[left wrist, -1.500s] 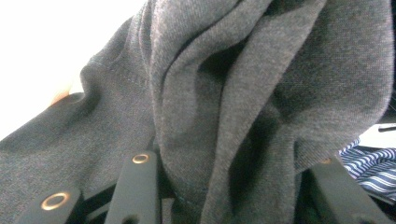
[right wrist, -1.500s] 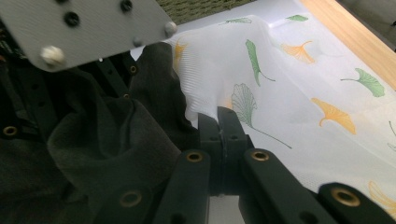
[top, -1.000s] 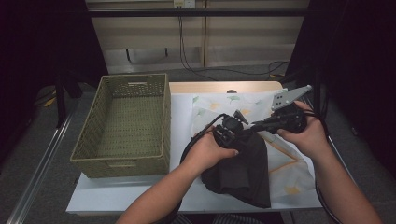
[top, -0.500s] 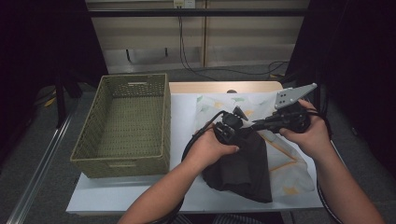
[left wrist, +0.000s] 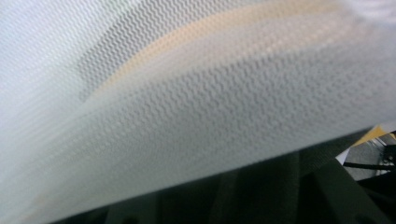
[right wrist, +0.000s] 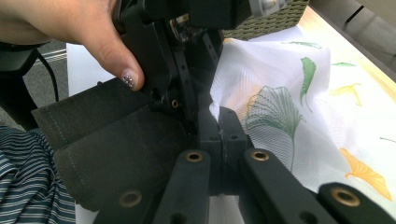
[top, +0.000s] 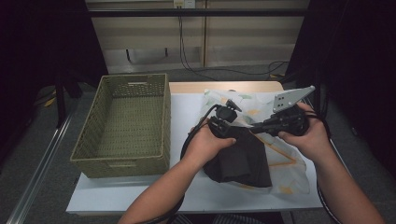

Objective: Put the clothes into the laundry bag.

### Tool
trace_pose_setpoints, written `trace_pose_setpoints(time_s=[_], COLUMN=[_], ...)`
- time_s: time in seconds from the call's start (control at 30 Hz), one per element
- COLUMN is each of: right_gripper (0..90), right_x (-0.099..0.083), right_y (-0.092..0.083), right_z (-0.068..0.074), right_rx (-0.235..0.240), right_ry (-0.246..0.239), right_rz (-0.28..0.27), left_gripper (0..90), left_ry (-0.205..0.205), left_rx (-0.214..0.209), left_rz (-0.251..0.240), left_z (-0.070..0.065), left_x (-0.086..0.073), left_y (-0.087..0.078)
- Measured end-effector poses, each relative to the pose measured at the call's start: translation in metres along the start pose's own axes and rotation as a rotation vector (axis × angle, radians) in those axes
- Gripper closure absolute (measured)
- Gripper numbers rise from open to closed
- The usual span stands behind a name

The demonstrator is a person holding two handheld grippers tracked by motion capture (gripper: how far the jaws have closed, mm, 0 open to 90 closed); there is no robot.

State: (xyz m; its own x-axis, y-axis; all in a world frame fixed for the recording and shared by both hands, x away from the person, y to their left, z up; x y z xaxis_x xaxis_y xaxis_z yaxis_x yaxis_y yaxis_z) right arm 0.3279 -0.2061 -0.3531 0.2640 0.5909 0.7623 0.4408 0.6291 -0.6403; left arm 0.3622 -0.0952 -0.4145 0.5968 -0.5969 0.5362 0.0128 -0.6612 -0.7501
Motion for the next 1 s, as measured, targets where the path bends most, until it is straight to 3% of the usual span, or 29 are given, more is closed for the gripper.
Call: trace_pose_setpoints(time_s=[0.13, 0.37, 0.5, 0.6, 0.83, 1.0], right_gripper=[90.0, 90.0, 90.0, 90.0, 90.0, 90.0], right_x=[0.001, -0.009, -0.012, -0.014, -0.017, -0.019], right_y=[0.0, 0.019, 0.025, 0.026, 0.024, 0.024], right_z=[0.001, 0.0, -0.001, -0.001, -0.002, -0.003], right_rx=[0.001, 0.013, 0.016, 0.019, 0.021, 0.022], right_ry=[0.002, 0.01, 0.013, 0.018, 0.026, 0.03], right_rz=[-0.009, 0.046, 0.056, 0.057, 0.058, 0.056], left_gripper=[57.8, 56.9, 54.6, 47.9, 32.7, 30.3], left_ry=[-0.013, -0.039, -0.051, -0.045, -0.007, 0.037], left_rx=[0.014, 0.047, 0.047, 0.037, 0.032, 0.035], left_rz=[-0.054, -0.055, -0.065, -0.062, -0.049, -0.042], left_z=[0.002, 0.022, 0.025, 0.022, 0.008, -0.002], left_x=[0.005, -0.003, -0.002, -0.004, -0.009, -0.015], left_y=[-0.001, 0.026, 0.034, 0.036, 0.024, 0.006])
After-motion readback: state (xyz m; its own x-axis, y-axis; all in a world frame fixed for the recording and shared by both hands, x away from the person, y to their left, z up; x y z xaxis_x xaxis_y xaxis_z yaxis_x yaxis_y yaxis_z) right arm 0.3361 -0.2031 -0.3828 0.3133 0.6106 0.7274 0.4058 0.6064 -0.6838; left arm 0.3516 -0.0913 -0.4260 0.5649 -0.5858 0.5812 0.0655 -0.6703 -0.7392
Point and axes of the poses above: each handheld gripper's, and its own axes: y roughly forward along the jaws, x roughly out of its top, z roughly to its left, the point moved 7 cm from there along y, roughly forward along the jaws, and after that the axes turned 7 degrees about -x, right-handed, at the moved point
